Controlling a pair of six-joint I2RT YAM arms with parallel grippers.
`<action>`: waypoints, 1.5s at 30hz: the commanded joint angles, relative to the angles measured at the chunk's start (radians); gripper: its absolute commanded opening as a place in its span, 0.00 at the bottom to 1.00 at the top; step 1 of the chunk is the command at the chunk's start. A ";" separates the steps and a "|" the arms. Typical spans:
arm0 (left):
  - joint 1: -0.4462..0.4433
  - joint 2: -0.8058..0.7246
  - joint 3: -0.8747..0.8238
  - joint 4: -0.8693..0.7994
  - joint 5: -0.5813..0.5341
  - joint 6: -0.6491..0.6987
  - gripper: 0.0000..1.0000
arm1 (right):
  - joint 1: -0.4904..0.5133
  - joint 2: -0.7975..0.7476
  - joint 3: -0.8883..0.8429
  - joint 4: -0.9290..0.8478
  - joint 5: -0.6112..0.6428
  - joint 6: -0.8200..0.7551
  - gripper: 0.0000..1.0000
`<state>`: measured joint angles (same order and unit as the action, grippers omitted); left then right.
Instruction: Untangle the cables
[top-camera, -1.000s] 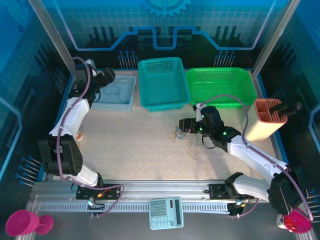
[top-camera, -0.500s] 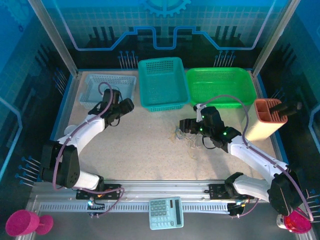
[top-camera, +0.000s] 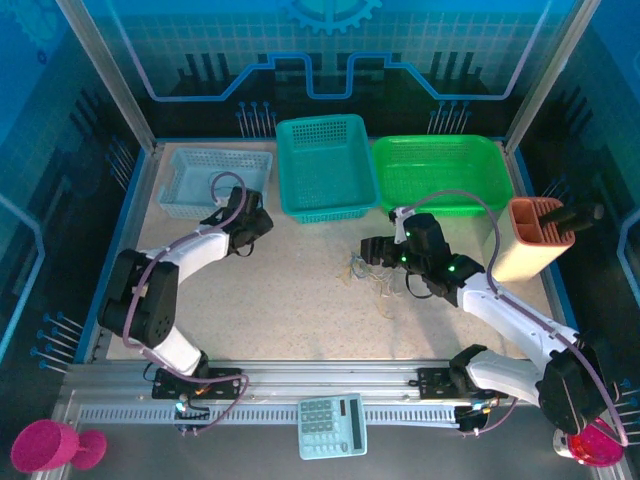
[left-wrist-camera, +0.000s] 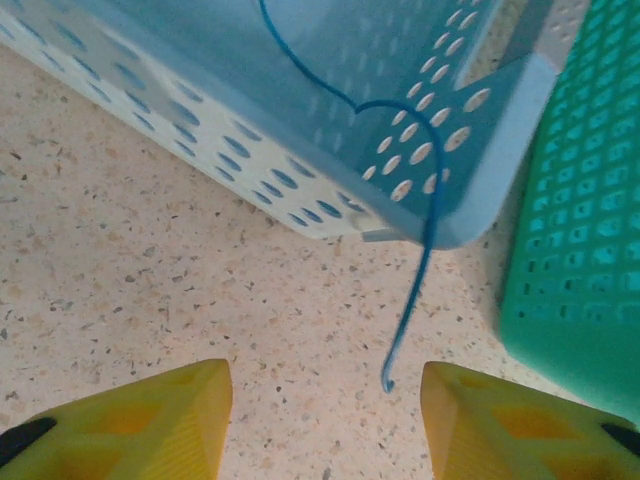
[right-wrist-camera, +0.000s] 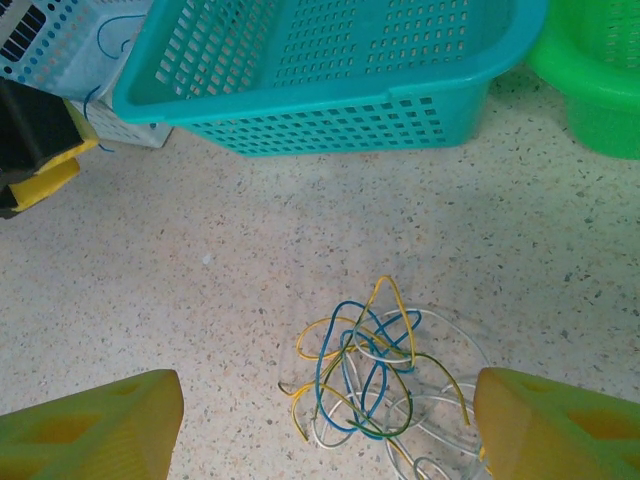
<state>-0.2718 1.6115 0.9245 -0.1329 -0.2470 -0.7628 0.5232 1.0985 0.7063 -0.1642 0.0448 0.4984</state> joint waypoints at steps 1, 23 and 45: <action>-0.010 0.033 0.017 0.039 -0.048 -0.041 0.51 | -0.015 -0.014 -0.012 0.000 0.006 0.014 0.77; -0.018 0.137 0.071 0.122 -0.096 -0.073 0.38 | -0.018 -0.009 -0.023 0.015 -0.002 0.015 0.78; -0.001 -0.037 0.165 -0.032 -0.023 0.030 0.00 | -0.020 -0.026 -0.024 0.017 -0.017 0.006 0.78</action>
<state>-0.2832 1.6463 1.0191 -0.1024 -0.3096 -0.7792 0.5156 1.0882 0.6861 -0.1566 0.0410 0.5018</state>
